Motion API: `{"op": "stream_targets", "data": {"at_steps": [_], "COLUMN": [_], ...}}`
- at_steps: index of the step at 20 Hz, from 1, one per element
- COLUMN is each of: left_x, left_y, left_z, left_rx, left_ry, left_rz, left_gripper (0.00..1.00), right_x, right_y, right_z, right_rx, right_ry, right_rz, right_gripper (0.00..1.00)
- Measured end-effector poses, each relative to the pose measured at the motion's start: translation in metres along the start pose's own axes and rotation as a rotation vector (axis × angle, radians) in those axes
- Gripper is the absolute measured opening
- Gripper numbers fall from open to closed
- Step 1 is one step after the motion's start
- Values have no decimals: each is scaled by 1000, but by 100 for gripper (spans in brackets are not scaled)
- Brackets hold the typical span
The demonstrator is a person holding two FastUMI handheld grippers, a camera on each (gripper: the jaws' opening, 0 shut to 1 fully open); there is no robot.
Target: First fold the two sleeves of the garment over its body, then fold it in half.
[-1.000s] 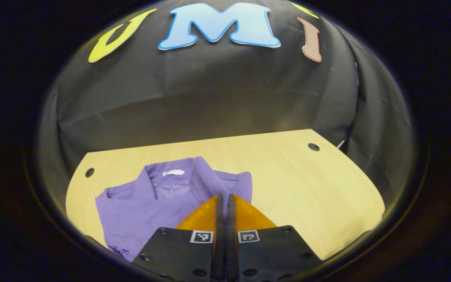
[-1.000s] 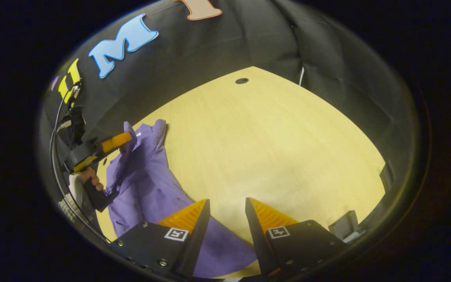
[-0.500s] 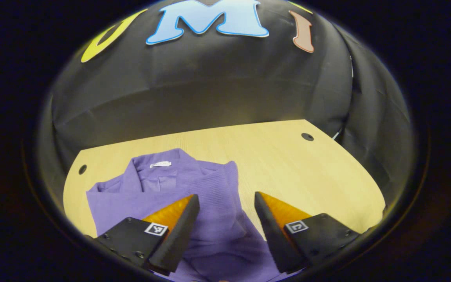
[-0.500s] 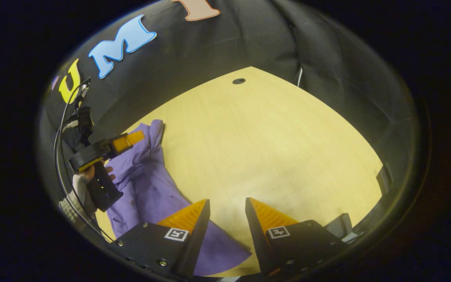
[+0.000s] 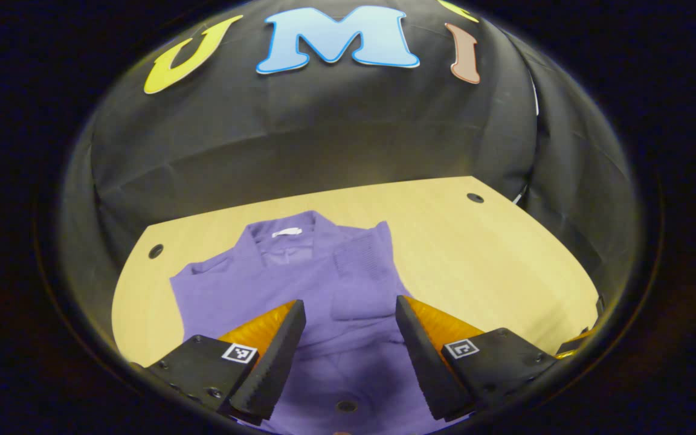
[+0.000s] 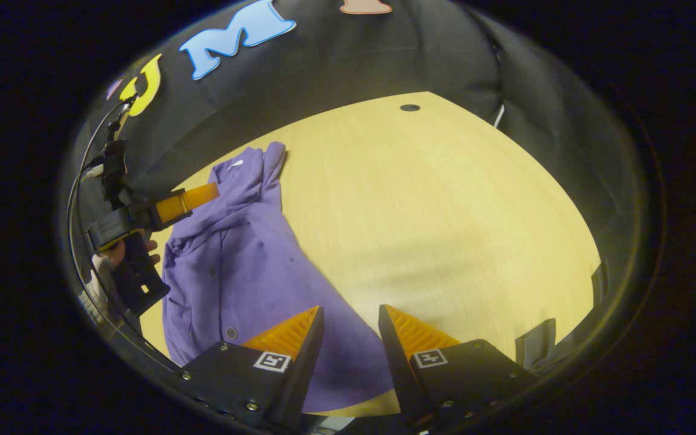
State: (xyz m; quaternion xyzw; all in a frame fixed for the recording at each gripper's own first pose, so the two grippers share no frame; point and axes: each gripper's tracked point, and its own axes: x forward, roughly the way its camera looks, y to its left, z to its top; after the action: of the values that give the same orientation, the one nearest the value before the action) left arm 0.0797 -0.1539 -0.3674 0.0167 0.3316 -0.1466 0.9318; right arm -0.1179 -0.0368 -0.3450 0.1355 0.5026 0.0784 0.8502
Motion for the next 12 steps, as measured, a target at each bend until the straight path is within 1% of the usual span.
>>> {"op": "stream_targets", "data": {"at_steps": [1, 2, 6, 7, 8, 9, 10, 11, 12], "left_x": [-10, -19, -61, -70, -80, -89, -98, -107, -115], "left_y": [10, 19, 53, 60, 66, 69, 74, 78, 82], "left_z": [-9, -16, -54, -64, -74, -85, -96, -106, -116], "left_rx": [-7, -17, -75, -78, -82, -87, -89, -91, -92], "left_ry": [4, 8, 35, 44, 52, 58, 67, 77, 87], "left_rz": [17, 32, 95, 108, 122, 132, 143, 153, 161], "left_gripper": [97, 97, 97, 100, 94, 100, 100, 100, 100], "right_x": [2, 3, 13, 15, 16, 18, 20, 22, 26], "right_y": [6, 10, 24, 27, 29, 31, 31, 32, 33], "right_z": [-6, -10, -29, -33, -35, -39, -43, -45, -47], "right_rx": [-21, -42, -136, -153, -169, -184, -199, -212, -225], "right_ry": [13, 28, 87, 99, 111, 119, 127, 136, 144], "right_rz": [7, 15, 16, 18, 16, 13, 8, 2, -5], "right_gripper": [59, 59, 59, 59, 59, 59, 55, 59, 59]}}
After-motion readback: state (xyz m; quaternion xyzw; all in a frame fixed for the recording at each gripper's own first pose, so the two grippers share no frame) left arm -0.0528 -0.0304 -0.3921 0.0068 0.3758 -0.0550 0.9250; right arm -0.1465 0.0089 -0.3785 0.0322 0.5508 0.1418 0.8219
